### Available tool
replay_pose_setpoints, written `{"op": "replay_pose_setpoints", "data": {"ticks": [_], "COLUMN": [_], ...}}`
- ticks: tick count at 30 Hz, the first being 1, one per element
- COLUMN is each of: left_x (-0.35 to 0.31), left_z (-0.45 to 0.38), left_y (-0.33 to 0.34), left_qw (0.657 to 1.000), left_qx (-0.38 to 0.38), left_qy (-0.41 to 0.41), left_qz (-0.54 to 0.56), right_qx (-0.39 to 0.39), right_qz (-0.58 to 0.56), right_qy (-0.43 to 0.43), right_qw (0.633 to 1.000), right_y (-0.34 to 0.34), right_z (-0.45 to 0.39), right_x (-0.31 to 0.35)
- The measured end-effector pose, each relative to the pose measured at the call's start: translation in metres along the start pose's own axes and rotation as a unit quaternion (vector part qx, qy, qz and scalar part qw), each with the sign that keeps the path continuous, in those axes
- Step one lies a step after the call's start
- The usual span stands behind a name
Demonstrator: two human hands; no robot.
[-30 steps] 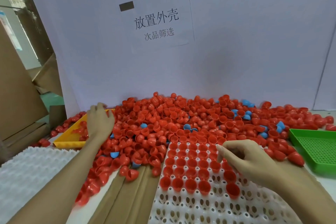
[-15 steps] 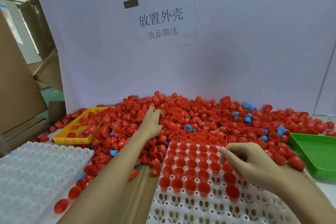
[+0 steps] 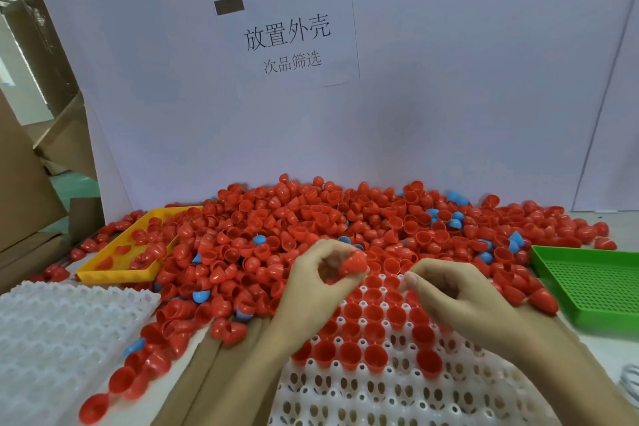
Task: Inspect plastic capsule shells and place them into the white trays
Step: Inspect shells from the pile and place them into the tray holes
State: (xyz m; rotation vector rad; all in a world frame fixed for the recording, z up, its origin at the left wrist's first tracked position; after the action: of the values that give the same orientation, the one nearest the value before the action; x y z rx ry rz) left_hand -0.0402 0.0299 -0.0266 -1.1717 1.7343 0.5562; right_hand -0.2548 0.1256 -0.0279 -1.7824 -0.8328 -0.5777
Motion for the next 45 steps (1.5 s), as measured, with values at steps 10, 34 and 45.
{"op": "replay_pose_setpoints", "data": {"ticks": [10,34,45], "left_x": [0.007,-0.001,0.002], "left_z": [0.027,0.026,0.028], "left_y": [0.034,0.027,0.032], "left_qw": [0.997,0.990,0.981], "left_qx": [0.043,0.031,0.064], "left_qy": [-0.050,0.010,-0.041], "left_qz": [0.050,0.140,0.176], "right_qx": [0.037,0.064,0.056], "right_qz": [-0.017,-0.051,-0.059], "right_qy": [-0.016,-0.014,0.039], "right_qw": [0.999,0.997,0.996], "right_y": [0.004,-0.004,0.001], "right_z": [0.001,0.003,0.004], "right_x": [0.012,0.018,0.020]}}
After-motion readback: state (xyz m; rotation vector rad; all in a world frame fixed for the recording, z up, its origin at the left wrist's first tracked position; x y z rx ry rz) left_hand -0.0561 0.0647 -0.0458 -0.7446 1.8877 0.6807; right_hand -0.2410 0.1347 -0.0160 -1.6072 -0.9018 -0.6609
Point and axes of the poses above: each hand's wrist, its own z-axis away from the middle knuckle, its own y-axis out of the palm, x = y × z, the point moved 2 cm from there along -z, towards the middle knuckle, and after that the axes turned 13 degrees about z, right-handed, at the moved point
